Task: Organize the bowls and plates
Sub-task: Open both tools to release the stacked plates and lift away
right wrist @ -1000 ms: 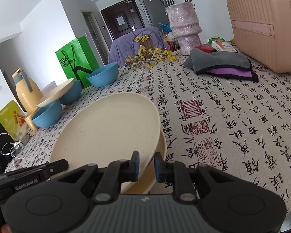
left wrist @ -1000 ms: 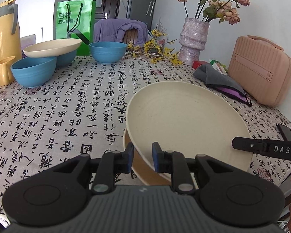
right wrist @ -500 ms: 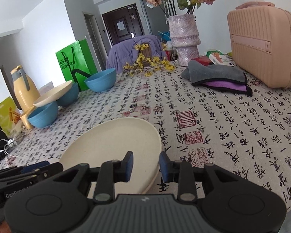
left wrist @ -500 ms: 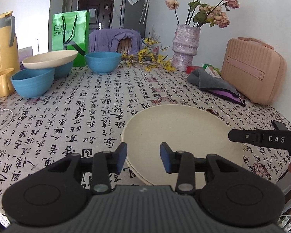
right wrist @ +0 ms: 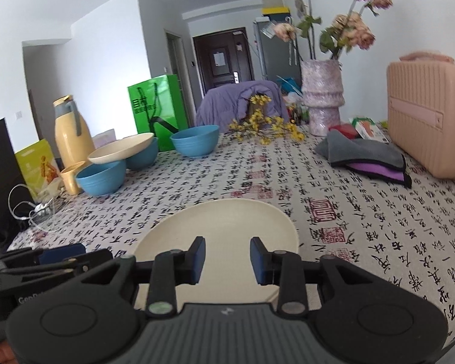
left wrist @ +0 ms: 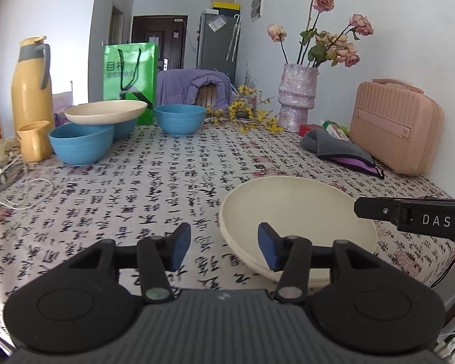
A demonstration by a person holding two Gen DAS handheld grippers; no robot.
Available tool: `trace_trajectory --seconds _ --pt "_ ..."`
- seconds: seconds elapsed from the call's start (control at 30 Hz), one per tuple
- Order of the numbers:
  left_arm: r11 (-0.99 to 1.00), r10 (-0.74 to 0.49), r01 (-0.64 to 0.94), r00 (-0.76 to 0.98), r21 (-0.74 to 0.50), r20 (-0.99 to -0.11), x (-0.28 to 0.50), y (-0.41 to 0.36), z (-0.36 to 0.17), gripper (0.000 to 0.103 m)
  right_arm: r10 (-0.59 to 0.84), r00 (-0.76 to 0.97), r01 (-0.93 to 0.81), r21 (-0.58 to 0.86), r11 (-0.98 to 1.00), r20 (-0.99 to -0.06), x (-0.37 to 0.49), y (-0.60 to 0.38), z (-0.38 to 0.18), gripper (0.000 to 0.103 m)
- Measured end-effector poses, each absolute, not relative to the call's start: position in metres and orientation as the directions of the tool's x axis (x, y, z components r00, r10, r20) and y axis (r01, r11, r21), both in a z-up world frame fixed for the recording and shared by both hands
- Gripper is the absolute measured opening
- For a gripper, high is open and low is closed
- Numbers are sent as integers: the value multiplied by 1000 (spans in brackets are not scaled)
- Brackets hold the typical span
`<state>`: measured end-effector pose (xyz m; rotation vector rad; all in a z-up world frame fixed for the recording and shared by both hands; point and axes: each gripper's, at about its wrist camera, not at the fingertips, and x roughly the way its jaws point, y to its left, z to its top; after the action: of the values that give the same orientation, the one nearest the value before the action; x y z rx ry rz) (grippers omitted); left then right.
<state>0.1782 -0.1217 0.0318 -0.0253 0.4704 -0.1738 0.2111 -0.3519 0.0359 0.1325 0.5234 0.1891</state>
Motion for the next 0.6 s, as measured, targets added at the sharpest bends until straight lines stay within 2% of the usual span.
trace_trajectory --seconds 0.17,0.27,0.33,0.47,0.6 --pt "993 -110 117 907 -6 -407 152 -101 28 66 235 853 -201 123 972 -466 190 -327 31 42" --pt "996 -68 87 923 33 -379 134 -87 26 73 254 849 -231 108 967 -463 181 -312 27 50" --pt "996 -46 68 931 51 -362 125 -79 26 79 263 852 -245 98 964 -454 175 -304 25 59" --pt "996 -1 30 943 81 -332 108 -64 24 83 282 858 -278 73 958 -430 160 -286 20 67" --pt "997 25 0 945 79 -325 96 -49 20 91 304 854 -304 71 950 -423 149 -272 14 75"
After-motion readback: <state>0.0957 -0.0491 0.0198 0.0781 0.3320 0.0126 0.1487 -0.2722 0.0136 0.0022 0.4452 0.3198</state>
